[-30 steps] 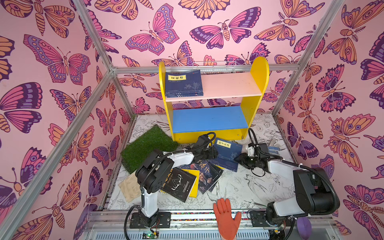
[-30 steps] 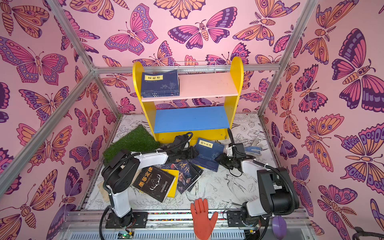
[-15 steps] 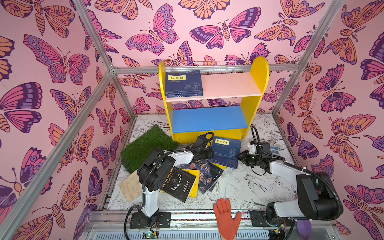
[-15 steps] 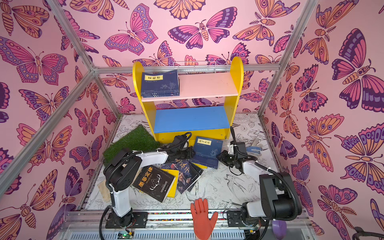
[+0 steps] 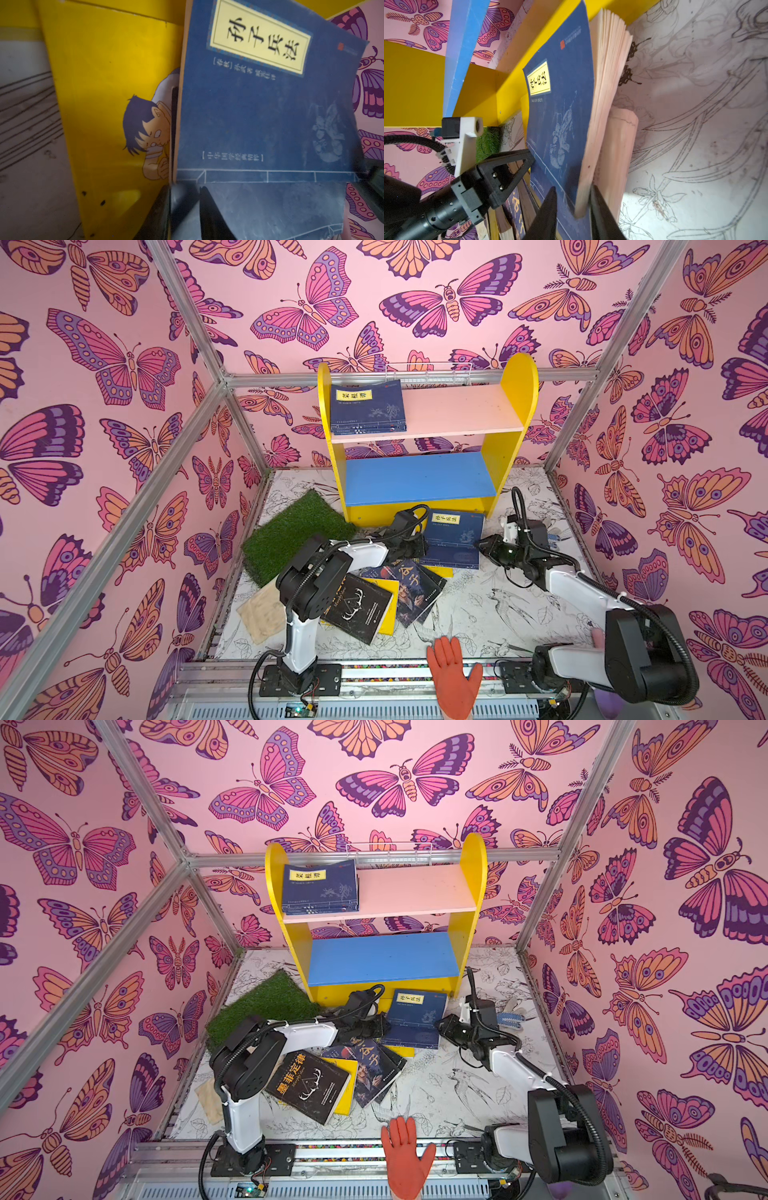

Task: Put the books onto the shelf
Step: 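Grasp the next dark blue book with both grippers and tilt it upright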

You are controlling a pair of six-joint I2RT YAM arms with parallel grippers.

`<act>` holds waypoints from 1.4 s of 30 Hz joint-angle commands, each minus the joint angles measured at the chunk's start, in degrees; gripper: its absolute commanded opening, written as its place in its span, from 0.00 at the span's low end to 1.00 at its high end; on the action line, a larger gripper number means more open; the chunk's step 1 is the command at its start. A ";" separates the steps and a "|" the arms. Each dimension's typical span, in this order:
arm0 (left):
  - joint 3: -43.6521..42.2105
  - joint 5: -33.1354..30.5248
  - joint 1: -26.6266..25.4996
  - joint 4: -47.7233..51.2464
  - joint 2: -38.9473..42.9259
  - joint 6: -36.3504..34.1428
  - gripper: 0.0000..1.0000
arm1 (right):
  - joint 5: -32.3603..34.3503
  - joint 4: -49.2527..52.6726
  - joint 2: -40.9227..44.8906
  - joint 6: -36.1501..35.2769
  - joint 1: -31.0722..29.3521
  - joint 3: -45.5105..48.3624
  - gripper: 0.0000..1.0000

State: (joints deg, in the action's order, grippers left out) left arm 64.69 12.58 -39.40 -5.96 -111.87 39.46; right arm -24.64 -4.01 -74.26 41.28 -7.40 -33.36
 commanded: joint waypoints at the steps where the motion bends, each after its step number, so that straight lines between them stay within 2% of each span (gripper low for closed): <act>1: -0.44 2.54 -0.88 3.25 -2.47 -0.38 0.28 | 3.04 2.77 -0.53 -1.99 -0.55 -1.63 0.28; 7: -3.57 0.88 -0.62 0.34 0.95 -0.74 0.30 | 6.10 1.00 -4.21 -0.26 -0.42 -0.64 0.32; 11: -5.46 2.83 1.59 -1.98 3.42 1.33 0.40 | 5.61 -1.35 -6.83 0.80 0.74 -0.47 0.42; 15: -6.36 5.40 4.38 -4.73 4.81 4.08 0.54 | 4.88 -2.49 -8.36 1.19 2.55 -1.06 0.46; 21: -1.29 6.04 5.08 -4.38 2.26 1.81 0.65 | 3.28 -4.06 -12.41 0.43 4.15 -3.04 0.47; 26: 3.57 5.42 4.97 -4.19 -2.49 1.96 0.66 | 1.27 -7.65 -18.64 0.77 5.70 -5.20 0.48; 30: 6.55 2.94 4.37 -4.24 -5.36 1.30 0.63 | -0.31 -9.67 -22.73 1.43 6.99 -7.29 0.47; 35: 9.42 2.11 3.67 -4.22 -8.19 0.26 0.51 | -2.72 -13.70 -26.01 2.50 7.06 -9.03 0.45; 42: 8.67 2.25 3.24 -3.97 -9.24 0.29 0.21 | -5.05 -17.22 -24.06 4.19 7.06 -9.96 0.38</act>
State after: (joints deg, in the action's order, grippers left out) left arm 72.88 16.58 -37.21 -9.34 -119.50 40.12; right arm -27.55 -18.44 -100.05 44.36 -0.40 -41.74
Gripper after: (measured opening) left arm 0.230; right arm 0.387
